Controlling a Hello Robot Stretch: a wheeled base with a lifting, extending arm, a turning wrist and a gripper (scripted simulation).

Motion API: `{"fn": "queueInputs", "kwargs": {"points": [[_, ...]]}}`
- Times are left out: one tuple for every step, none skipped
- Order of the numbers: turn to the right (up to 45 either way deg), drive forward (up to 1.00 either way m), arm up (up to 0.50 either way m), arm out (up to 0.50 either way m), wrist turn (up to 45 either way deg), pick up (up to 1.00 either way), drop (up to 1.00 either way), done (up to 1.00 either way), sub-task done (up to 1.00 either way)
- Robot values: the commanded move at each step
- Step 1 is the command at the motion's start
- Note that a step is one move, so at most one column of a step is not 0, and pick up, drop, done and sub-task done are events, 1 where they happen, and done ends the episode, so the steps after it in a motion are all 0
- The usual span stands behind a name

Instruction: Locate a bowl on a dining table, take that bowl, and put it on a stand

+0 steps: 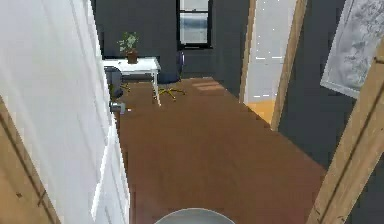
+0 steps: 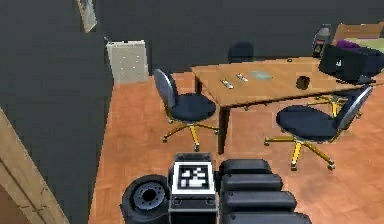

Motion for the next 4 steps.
{"fn": "queueInputs", "kwargs": {"points": [[0.0,1.00,0.00,0.00,0.0,0.00,0.00,0.00,0.00],[-9.0,0.00,0.00,0.00,0.0,0.00,0.00,0.00,0.00],[0.0,0.50,0.00,0.00,0.0,0.00,0.00,0.00,0.00],[-45.0,0.00,0.00,0.00,0.0,0.00,0.00,0.00,0.00]]}}
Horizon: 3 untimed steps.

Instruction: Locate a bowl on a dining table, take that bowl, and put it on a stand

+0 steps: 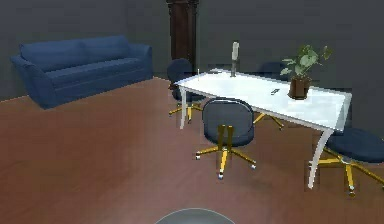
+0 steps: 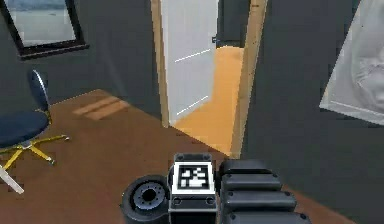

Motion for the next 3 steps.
{"fn": "queueInputs", "kwargs": {"points": [[0.0,0.30,0.00,0.00,0.0,0.00,0.00,0.00,0.00],[-45.0,0.00,0.00,0.00,0.0,0.00,0.00,0.00,0.00],[-3.0,0.00,0.00,0.00,0.0,0.00,0.00,0.00,0.00]]}}
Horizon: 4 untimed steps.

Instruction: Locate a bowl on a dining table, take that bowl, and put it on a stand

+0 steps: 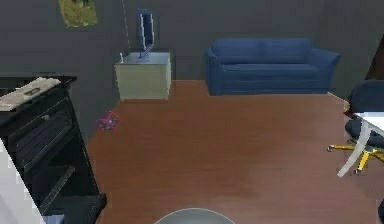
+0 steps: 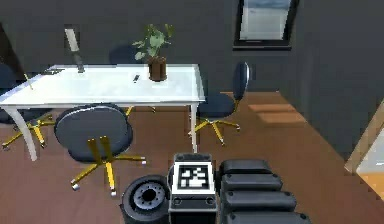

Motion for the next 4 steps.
{"fn": "queueInputs", "kwargs": {"points": [[0.0,1.00,0.00,0.00,0.0,0.00,0.00,0.00,0.00],[0.0,1.00,0.00,0.00,0.0,0.00,0.00,0.00,0.00],[0.0,1.00,0.00,0.00,0.0,0.00,0.00,0.00,0.00],[-3.0,0.00,0.00,0.00,0.0,0.00,0.00,0.00,0.00]]}}
